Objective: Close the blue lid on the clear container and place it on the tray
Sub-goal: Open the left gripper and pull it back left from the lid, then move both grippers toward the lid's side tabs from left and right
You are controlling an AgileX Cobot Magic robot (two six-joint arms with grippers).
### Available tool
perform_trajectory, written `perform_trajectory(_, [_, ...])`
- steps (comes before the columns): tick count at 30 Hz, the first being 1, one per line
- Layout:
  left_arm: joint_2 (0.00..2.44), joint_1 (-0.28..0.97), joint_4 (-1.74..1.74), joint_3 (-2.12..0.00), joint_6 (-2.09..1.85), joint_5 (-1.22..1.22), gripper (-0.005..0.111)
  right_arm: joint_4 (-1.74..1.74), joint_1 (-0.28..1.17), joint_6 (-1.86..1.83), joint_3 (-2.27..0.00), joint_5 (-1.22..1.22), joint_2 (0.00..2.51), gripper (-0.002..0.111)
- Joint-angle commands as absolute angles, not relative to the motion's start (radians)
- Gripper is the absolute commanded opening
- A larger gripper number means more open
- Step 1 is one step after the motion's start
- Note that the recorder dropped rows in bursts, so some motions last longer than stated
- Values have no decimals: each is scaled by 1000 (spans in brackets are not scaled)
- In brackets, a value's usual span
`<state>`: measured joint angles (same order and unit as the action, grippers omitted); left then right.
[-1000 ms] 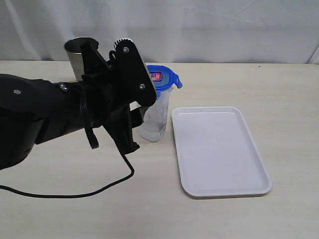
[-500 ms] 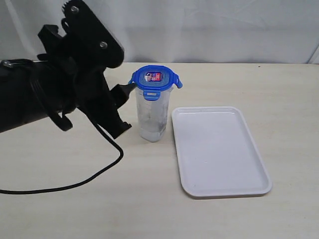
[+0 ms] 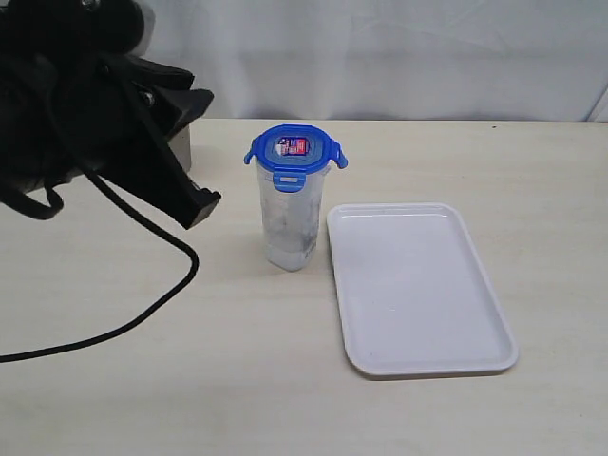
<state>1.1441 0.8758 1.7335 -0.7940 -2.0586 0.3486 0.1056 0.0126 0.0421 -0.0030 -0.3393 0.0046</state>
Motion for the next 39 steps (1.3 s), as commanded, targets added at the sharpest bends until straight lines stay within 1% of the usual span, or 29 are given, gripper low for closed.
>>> perform_trajectory(1, [1124, 880, 1744, -792, -2029, 352, 0, 101, 13, 45, 0, -342, 0, 5])
perform_trajectory(3, [1124, 852, 1744, -792, -2001, 315, 0, 101, 13, 45, 0, -342, 0, 5])
perform_trajectory(5, [1124, 786, 1744, -792, -1953, 208, 0, 101, 13, 45, 0, -342, 0, 5])
perform_trajectory(10, [1130, 526, 1744, -792, -1906, -244, 0, 101, 13, 45, 0, -342, 0, 5])
perform_trajectory(12, [1138, 431, 1744, -792, -1906, -373, 0, 101, 13, 45, 0, -342, 0, 5])
perform_trajectory(15, [1164, 304, 1744, -792, -1906, -484, 0, 101, 13, 45, 0, -342, 0, 5])
perform_trajectory(19, [1243, 202, 1744, -792, -1964, -646, 0, 101, 13, 45, 0, -342, 0, 5])
perform_trajectory(21, [1302, 180, 1744, -792, -2037, -703, 0, 101, 13, 45, 0, -342, 0, 5])
perform_trajectory(25, [1427, 174, 1744, -799, -2141, -690, 0, 101, 13, 45, 0, -342, 0, 5])
perform_trajectory(29, [1545, 176, 1744, -838, -2143, -767, 0, 101, 13, 45, 0, -342, 0, 5])
perform_trajectory(39, [1795, 176, 1744, -903, -2143, -782, 0, 101, 13, 45, 0, -342, 0, 5])
